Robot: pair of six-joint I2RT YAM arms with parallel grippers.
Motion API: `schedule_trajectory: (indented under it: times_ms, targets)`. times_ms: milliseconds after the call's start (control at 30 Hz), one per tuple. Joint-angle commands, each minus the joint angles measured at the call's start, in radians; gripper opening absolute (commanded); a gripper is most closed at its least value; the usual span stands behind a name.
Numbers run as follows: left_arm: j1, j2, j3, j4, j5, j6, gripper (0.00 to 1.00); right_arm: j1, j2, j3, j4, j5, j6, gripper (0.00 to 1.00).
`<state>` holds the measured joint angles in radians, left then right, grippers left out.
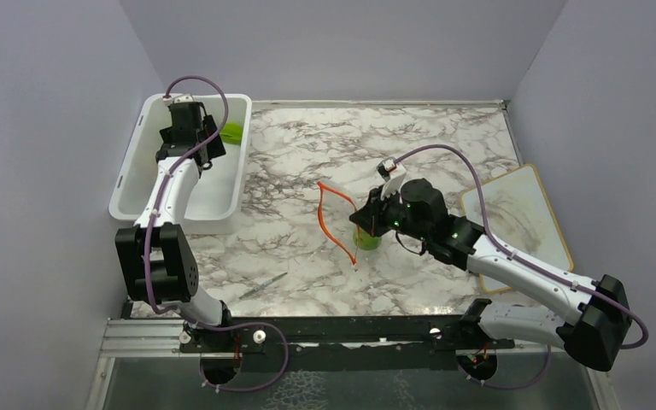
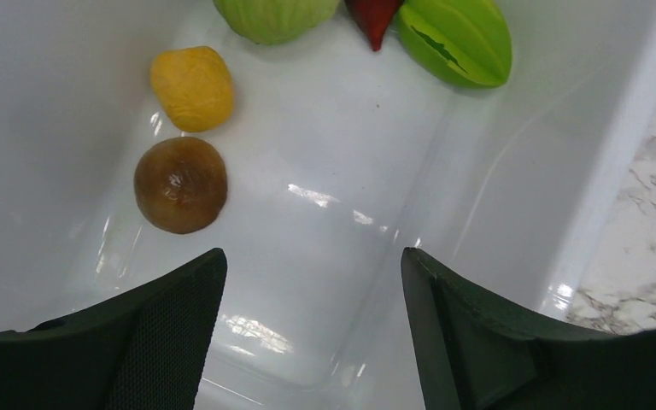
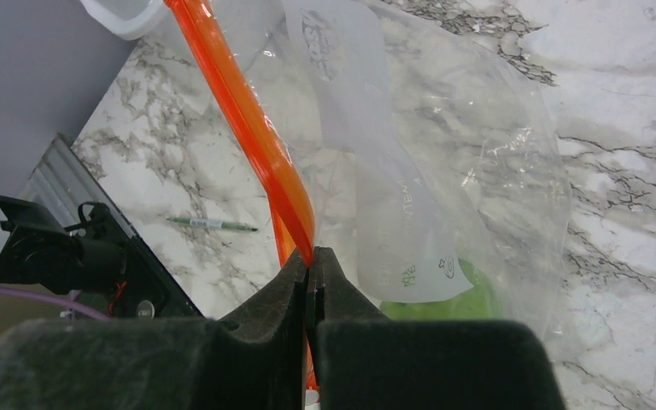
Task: Place the food in the zip-top bag and seal the zipper
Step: Pick up the fake fruit from the bin.
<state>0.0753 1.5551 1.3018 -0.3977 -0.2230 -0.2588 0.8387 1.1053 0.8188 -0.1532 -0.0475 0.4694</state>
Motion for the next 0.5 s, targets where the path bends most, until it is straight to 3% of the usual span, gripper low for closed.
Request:
schedule_trajectory:
  times_ms: [0, 233, 467]
  targets:
    - [0.047, 0.037, 0.049, 0.041, -0.116, 0.029, 0.76, 0.003, -0.025, -0.012, 0.073, -0.068, -0.040, 0.01]
    - [0.152, 0.103, 0.057, 0.107, -0.118, 0.026, 0.81, 0.003, 0.000, 0.033, 0.040, -0.052, -0.142, 0.01]
    - [0.178, 0.280, 0.196, 0.130, -0.098, 0.071, 0.88, 0.003, 0.002, 0.027, 0.054, -0.138, -0.099, 0.01]
